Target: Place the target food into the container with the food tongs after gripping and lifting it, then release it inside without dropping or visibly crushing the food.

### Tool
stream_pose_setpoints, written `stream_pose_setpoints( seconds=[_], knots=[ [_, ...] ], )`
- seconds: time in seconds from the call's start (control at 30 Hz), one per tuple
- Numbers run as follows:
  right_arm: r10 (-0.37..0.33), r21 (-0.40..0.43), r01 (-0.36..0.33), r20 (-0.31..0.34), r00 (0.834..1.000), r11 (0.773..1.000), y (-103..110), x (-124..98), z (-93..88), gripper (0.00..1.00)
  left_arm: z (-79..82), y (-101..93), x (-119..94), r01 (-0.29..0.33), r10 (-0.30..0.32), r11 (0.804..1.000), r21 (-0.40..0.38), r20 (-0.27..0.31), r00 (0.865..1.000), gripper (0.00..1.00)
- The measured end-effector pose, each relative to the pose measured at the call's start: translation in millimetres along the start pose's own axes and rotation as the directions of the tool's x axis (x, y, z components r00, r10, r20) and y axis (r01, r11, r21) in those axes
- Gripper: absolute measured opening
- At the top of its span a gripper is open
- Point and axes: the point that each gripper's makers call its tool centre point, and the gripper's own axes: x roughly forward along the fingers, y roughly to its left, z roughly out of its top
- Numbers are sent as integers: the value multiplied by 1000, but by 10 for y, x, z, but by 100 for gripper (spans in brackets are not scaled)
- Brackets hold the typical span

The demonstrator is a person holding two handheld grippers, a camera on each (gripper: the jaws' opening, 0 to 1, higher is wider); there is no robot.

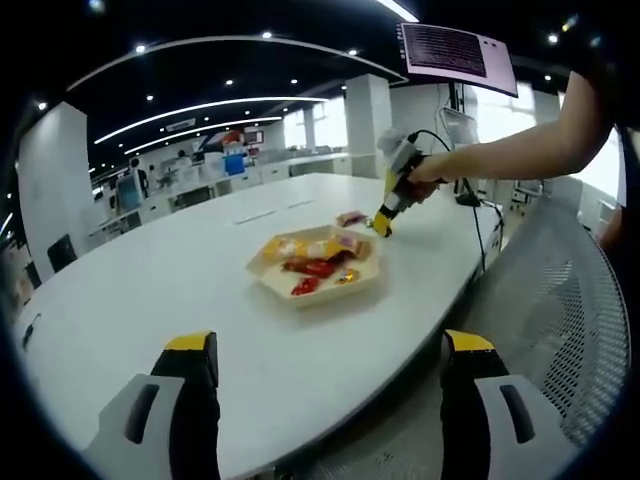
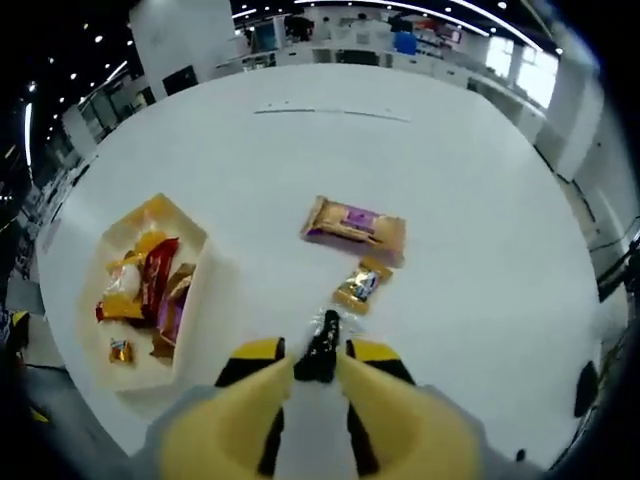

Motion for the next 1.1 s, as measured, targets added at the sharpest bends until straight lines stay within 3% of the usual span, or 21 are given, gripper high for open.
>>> stream_pose_setpoints(
  seconds=[0.33, 0.47, 0.6, 1.1],
  knots=[
    [1, -3, -1, -16, 1000, 1000, -35, -8, -19, 21, -11, 0, 0, 0, 0, 1000, -3, -8, 1000, 88],
    [11, -131, -13, -19, 1000, 991, 37, 0, -15, 24, -14, -1, -2, -2, 2, 1000, -2, -9, 1000, 88],
    [-26, -111, 23, -22, 999, 994, 5, 3, -2, 21, -19, -4, 0, 0, 0, 1000, -2, -13, 1000, 87],
    [-8, -75, 8, -8, 1000, 997, -27, -67, -10, 19, -18, -9, 3, 3, -3, 1000, -2, -14, 1000, 87]
  ],
)
